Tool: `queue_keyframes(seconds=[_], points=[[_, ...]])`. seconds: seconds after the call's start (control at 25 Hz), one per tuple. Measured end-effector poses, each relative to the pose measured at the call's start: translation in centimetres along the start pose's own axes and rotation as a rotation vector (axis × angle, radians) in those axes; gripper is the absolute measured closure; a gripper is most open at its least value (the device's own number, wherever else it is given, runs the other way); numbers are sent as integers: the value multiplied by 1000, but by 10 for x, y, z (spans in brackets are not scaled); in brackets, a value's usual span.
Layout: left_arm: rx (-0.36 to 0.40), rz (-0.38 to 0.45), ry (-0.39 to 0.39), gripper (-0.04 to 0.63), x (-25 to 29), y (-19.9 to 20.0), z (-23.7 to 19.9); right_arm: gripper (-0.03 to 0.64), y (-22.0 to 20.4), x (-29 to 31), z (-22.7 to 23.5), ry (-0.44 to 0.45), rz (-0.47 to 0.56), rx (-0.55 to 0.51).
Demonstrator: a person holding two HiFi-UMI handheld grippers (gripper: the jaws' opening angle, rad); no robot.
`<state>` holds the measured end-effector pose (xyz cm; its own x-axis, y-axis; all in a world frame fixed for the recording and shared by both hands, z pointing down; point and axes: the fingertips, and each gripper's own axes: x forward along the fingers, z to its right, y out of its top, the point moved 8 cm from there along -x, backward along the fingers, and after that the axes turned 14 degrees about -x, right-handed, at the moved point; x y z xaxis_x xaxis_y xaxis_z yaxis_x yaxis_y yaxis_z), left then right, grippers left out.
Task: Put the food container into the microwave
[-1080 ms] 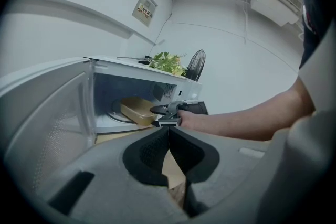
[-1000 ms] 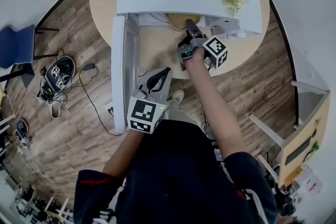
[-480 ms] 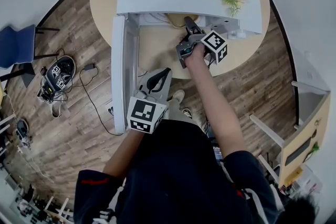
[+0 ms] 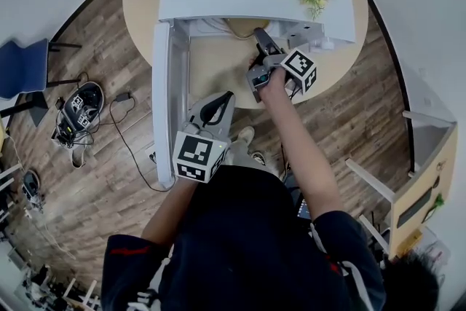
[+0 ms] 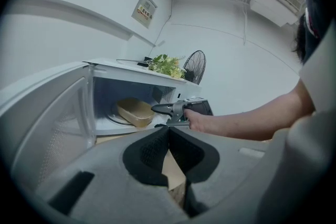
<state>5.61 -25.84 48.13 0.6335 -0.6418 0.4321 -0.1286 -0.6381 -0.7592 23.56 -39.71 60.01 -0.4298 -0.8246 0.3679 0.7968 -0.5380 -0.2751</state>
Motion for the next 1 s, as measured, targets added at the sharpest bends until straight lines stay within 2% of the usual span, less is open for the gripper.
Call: queue_keyframes(seconds=[0.36,0.48,0.72,1.0], points=[[52,43,-8,578,-8,13,16,353,6,-63,-19,45,-59,-102],[74,66,-6,578,-13,20,21,436,8,-84,-36,80,-59,-178],[114,112,5,578,-26,33,35,581,10,-126,-72,109,-58,-393],[157,151,10,578,-41,48,48,606,10,-171,-124,171,-7,-768]])
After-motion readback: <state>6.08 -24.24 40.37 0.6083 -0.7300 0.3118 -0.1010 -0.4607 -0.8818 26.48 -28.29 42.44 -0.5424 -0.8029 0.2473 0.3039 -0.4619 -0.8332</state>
